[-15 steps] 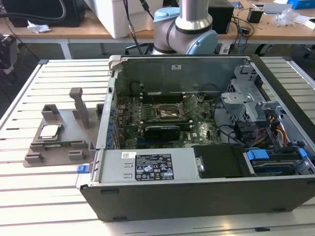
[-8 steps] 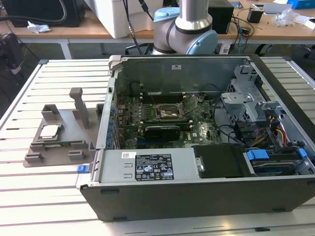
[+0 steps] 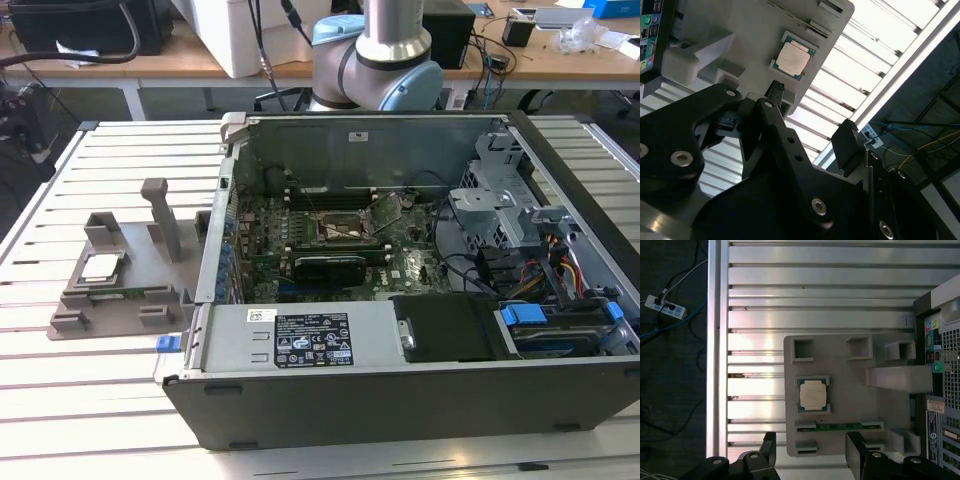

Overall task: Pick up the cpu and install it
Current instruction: 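Pick up the cpu and move it towards the insertion slot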

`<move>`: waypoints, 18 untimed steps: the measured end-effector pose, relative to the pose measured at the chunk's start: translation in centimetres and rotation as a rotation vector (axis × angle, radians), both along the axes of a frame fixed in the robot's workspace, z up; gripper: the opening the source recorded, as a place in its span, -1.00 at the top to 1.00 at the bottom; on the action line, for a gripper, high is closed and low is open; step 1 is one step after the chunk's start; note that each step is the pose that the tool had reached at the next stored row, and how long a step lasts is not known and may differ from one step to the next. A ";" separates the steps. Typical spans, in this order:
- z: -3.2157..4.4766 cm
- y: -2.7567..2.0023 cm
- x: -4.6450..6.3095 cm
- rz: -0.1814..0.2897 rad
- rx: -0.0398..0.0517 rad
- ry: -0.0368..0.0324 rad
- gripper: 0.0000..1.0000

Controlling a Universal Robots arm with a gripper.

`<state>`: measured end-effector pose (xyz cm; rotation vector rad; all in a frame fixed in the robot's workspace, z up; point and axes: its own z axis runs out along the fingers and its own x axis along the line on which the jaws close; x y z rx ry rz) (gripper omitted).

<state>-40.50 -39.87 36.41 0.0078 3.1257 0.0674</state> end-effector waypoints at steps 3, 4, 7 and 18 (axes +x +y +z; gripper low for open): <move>-0.59 0.00 0.0 0.001 0.0001 0.0027 -0.33; -0.89 0.00 0.0 0.002 0.0001 0.0044 -0.33; -1.72 0.01 0.0 0.004 -0.0010 0.0079 -0.33; -3.83 0.08 0.5 0.102 -0.0233 0.0103 -0.33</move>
